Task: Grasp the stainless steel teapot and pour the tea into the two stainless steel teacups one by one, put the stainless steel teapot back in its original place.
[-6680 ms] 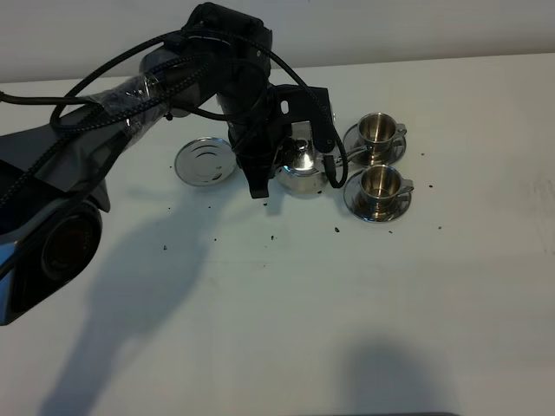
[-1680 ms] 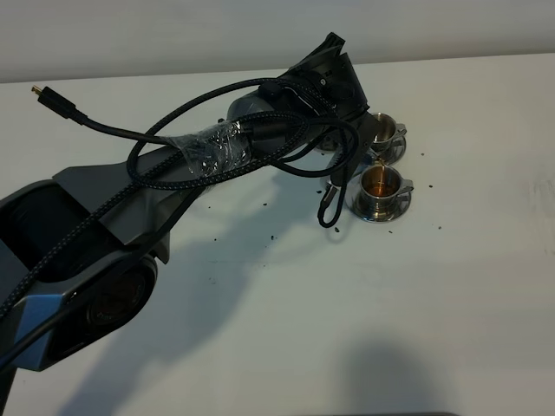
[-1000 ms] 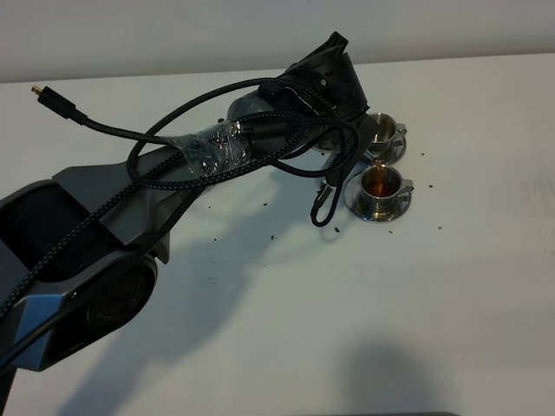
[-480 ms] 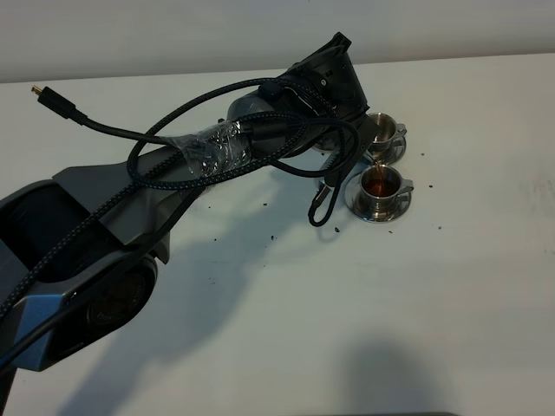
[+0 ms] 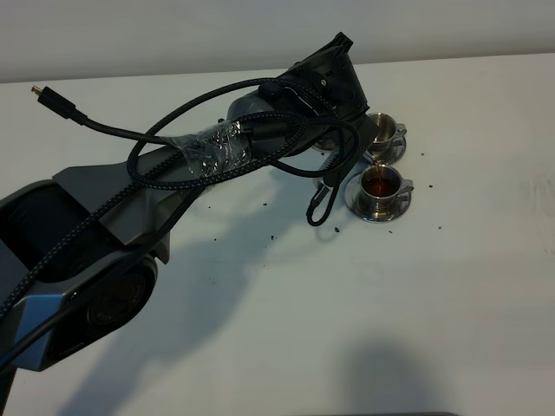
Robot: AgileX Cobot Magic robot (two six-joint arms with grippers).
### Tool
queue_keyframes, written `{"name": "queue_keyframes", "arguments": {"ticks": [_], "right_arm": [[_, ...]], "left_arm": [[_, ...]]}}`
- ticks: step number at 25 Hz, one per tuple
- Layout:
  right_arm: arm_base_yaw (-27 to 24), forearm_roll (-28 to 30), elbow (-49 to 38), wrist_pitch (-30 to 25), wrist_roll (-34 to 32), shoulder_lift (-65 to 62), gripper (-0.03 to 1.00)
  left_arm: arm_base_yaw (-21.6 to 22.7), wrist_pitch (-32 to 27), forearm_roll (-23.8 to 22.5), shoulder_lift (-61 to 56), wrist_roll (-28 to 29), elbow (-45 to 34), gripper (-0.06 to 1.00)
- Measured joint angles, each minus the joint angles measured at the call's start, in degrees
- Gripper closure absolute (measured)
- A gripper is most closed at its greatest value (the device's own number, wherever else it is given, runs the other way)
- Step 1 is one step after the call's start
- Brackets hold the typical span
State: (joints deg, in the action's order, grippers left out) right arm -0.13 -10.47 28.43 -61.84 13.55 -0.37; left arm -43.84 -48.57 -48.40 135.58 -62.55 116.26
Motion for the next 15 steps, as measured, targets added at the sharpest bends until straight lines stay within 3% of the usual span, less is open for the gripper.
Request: {"name": "queue_keyframes", "arguments": {"ticks": [15], "right_arm": [[0.0,0.0,0.0,0.0,0.0,0.0,0.55]], "left_arm": [[0.0,1.68,-0.11,0.0,-2.53,0.0,0.73]]}}
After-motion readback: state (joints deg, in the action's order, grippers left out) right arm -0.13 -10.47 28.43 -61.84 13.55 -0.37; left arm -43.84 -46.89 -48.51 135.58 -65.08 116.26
